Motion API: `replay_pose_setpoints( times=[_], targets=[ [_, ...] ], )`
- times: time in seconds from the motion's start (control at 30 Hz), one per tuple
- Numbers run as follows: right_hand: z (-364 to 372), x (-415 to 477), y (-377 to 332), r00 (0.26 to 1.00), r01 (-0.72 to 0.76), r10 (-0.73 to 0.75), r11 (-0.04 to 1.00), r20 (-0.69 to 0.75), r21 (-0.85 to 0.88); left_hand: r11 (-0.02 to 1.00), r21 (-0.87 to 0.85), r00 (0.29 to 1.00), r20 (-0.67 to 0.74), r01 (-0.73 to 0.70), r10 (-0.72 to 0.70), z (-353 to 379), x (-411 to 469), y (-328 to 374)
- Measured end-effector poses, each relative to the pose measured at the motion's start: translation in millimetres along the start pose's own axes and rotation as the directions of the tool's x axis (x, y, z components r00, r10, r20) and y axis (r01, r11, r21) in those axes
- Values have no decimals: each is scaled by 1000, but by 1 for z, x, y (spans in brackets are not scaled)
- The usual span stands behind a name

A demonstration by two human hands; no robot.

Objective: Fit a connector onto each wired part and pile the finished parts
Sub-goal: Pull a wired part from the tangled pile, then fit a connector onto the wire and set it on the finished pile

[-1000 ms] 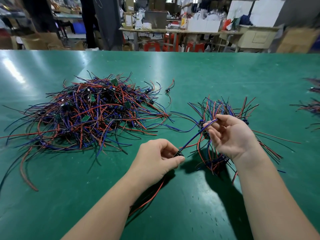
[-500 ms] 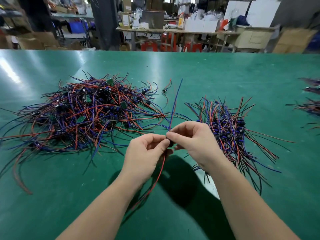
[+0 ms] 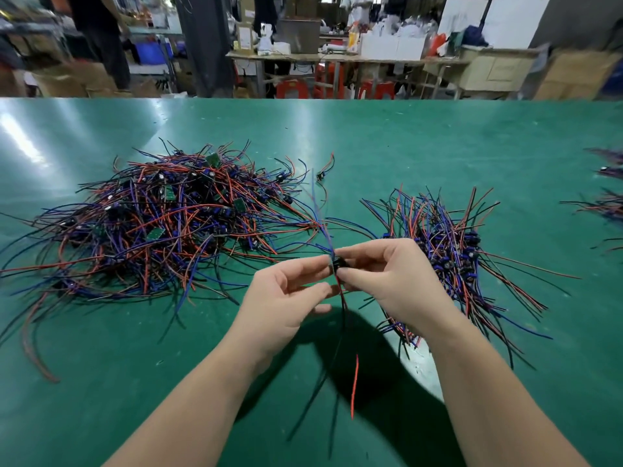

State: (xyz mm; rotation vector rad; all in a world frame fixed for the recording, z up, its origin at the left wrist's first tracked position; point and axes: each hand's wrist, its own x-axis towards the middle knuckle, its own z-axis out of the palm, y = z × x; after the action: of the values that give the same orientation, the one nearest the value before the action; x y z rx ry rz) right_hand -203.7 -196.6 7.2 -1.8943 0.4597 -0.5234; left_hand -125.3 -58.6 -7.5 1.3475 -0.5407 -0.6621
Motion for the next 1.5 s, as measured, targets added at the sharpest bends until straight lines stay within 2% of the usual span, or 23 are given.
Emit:
replay_pose_setpoints(
  times=[0.07, 0.1, 0.17, 0.23, 0.3, 0.37, 0.47, 0.6, 0.7, 0.77, 0.83, 0.9, 0.97, 1.03, 1.07, 1.1, 1.17, 1.23, 1.27, 1.5],
  targets=[
    [-12, 3, 0, 993, 6, -10, 999, -117, -40, 992, 119, 997, -64, -39, 47, -8, 3, 3],
    [-22, 5, 0, 975, 3, -25, 995, -221, -99, 957, 283, 981, -157, -65, 113, -16, 5, 5],
    [-47, 8, 3, 894, -45, -69, 969, -443, -242, 769, 639, 881, -352, -22, 317, -38, 10, 10],
    [-74, 8, 8, 782, -153, -98, 927, -616, -341, 599, 794, 758, -454, 105, 468, -61, 13, 17],
    [-97, 8, 18, 687, -286, -83, 883, -722, -373, 506, 827, 724, -503, 245, 471, -78, 18, 15],
    [-113, 9, 29, 635, -407, -26, 838, -772, -363, 421, 828, 765, -530, 371, 367, -85, 20, 8],
    [-121, 12, 44, 637, -532, 74, 762, -767, -368, 350, 825, 811, -536, 443, 236, -84, 22, -1],
    [-117, 14, 52, 673, -656, 260, 644, -693, -395, 285, 843, 815, -525, 457, 246, -87, 25, -3],
    [-112, 13, 49, 692, -646, 258, 638, -674, -419, 307, 849, 804, -515, 431, 296, -88, 25, -1],
    [-105, 12, 42, 690, -594, 150, 676, -708, -436, 342, 860, 776, -496, 378, 390, -85, 25, -1],
    [-93, 12, 32, 668, -494, 7, 752, -744, -436, 457, 860, 732, -461, 228, 502, -81, 23, 2],
    [-74, 13, 21, 712, -317, -71, 856, -699, -410, 638, 768, 708, -420, -56, 568, -74, 21, 7],
    [-51, 11, 11, 843, -149, -29, 947, -538, -284, 778, 564, 725, -408, -278, 554, -62, 19, 13],
    [-29, 8, 3, 970, -105, 84, 991, -228, -79, 874, 333, 804, -369, -353, 466, -48, 16, 15],
    [-19, 6, 0, 992, -117, 117, 993, -51, 8, 901, 243, 845, -324, -359, 425, -40, 14, 15],
    [-10, 4, -1, 988, -134, 125, 986, 96, 103, 916, 180, 879, -268, -357, 395, -34, 13, 14],
    [2, 2, -4, 967, -177, 91, 911, 237, 371, 929, 122, 921, -140, -349, 364, -25, 8, 12],
    [9, 2, -7, 969, -198, 59, 769, 240, 608, 944, 79, 945, -36, -322, 325, -17, 4, 10],
    [11, 3, -8, 972, -201, 60, 712, 226, 673, 953, 50, 954, -6, -300, 300, -15, 3, 9],
    [17, 2, -13, 966, -258, 152, 521, 209, 814, 978, -127, 984, 44, -164, 171, -11, 0, 9]
  ],
)
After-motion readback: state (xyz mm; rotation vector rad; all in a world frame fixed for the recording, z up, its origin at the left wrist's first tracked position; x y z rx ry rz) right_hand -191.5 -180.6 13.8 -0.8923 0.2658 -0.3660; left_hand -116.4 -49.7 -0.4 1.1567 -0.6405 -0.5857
